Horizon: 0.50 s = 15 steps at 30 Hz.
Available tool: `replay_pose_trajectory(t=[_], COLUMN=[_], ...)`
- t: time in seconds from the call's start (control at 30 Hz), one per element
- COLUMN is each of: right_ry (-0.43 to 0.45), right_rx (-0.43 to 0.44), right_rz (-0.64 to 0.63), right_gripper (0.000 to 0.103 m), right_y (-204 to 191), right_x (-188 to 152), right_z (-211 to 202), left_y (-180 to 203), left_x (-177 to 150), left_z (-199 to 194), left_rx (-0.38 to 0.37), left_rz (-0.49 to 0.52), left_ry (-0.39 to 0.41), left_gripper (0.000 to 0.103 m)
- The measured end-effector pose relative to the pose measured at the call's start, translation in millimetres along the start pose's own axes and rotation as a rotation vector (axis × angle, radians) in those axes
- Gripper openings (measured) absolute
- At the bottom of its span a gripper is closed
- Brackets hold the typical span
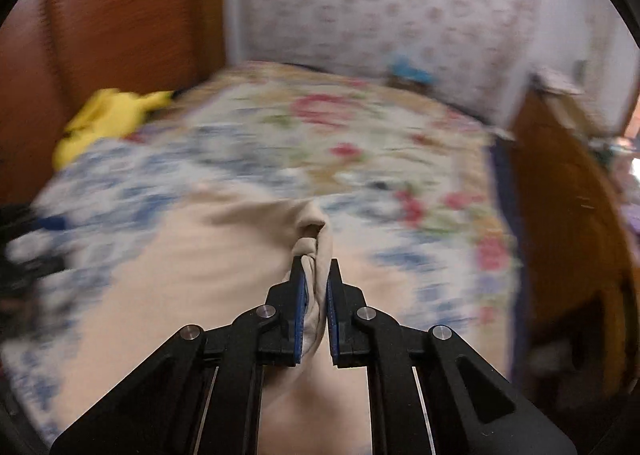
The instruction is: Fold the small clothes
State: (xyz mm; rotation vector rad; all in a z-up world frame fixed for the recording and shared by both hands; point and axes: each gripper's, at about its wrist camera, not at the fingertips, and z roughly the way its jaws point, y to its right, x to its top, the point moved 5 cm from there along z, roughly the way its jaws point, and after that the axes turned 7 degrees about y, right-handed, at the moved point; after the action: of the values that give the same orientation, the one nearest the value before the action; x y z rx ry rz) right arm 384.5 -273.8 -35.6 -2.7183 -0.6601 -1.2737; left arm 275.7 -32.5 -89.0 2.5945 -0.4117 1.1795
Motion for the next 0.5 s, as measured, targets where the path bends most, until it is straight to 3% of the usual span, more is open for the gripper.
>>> replay_pose_trajectory(t=[0.07, 0.13, 0.2, 0.37, 0.5], right_ry=[-0.023, -0.069, -0.110, -0.070, -0.037], right_rx=[-0.112, -0.208, -0.167, -0.071, 0.033], right_rz=[0.009, 0.006, 0.052, 0.055, 0.070], right_gripper=[0.012, 0.031, 0.039, 0.040, 0.040], right_y=[31.4, 56.3, 65.6, 48.4, 10.4], right_x=[-1.8, -7.9, -17.3, -39.6, -68.4], right_z=[12.7, 23.8, 27.1, -4.6, -49.7], left_y=[4.3, 8.2, 12.9, 31.4, 51.7], left_x=[-0.9, -1.7, -1.9, -4.8, -12.7], left_z=[0.5, -1.5, -3.1, -7.6, -10.9], left_rx=[0.000, -0.004, -0.008, -0.028, -0.060], left_rz=[0.006, 0.010, 0.016, 0.038, 0.045], left_ry=[-0.002, -0.001, -0.001, -0.001, -0.008], left_gripper=[0.057, 0.057, 0.057, 0.057, 0.057])
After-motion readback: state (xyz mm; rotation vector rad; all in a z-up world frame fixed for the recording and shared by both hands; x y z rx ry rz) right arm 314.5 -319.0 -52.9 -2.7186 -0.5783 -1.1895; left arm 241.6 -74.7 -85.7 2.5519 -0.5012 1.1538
